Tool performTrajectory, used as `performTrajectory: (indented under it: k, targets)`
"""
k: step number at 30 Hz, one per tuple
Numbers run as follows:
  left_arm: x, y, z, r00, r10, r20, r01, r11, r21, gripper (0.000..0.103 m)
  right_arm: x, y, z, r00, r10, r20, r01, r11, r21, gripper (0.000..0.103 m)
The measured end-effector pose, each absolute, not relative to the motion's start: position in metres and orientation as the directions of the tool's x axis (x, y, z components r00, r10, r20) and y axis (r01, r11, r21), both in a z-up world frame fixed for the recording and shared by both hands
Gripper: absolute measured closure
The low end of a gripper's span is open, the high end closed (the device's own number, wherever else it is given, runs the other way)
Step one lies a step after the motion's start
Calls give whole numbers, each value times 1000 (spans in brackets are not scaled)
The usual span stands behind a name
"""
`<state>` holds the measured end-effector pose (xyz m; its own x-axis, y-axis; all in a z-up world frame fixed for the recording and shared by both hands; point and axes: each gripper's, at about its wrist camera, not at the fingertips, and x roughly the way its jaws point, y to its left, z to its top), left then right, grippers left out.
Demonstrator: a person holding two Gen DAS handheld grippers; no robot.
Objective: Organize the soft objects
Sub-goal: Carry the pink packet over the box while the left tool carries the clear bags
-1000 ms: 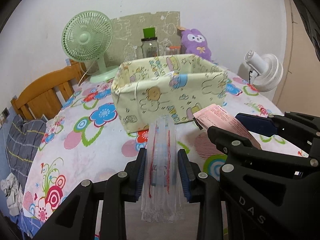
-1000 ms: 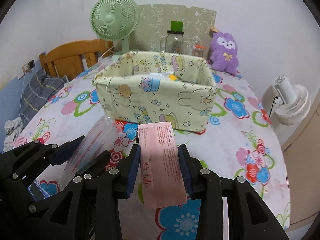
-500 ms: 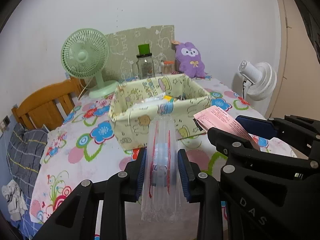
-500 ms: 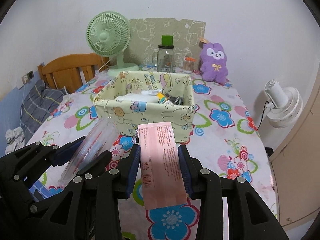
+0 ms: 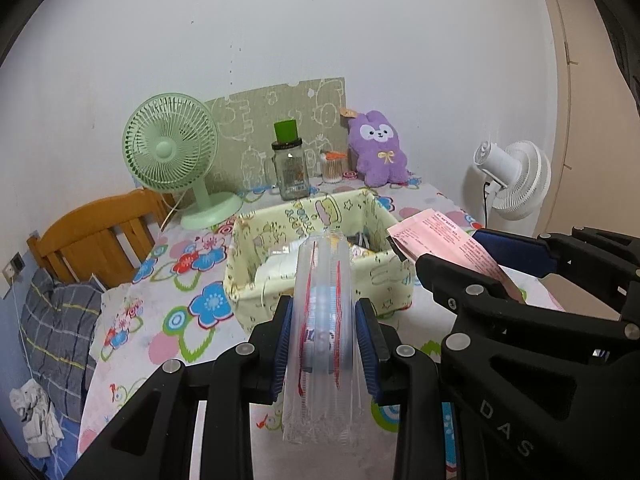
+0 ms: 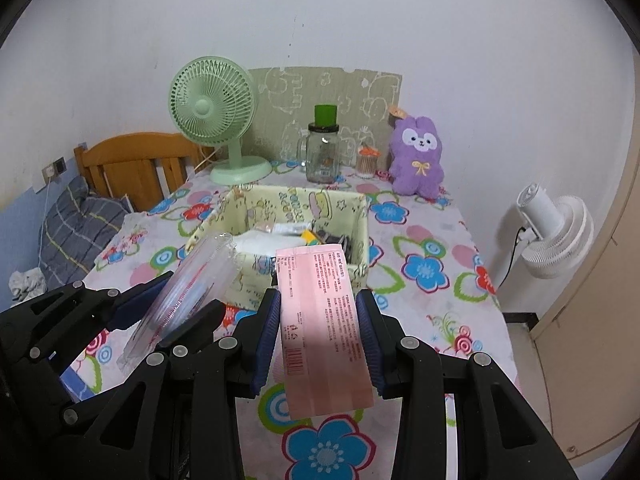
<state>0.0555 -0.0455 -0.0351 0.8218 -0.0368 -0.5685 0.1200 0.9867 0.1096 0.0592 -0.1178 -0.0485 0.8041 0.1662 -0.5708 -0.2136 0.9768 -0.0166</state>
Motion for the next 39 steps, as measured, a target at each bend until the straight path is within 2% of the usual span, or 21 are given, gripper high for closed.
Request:
performTrajectory:
  k: [16,39]
  targets:
    - [90,-37,-25,837,-21,-547,98,989,112,72,95,-112,-30,819,173,-547,-218,976,-18,61]
    - [162,-28,-29,832,-9,-555,69,994,87,72,169,-107,-32,807,197,-556,-219,975,27,61]
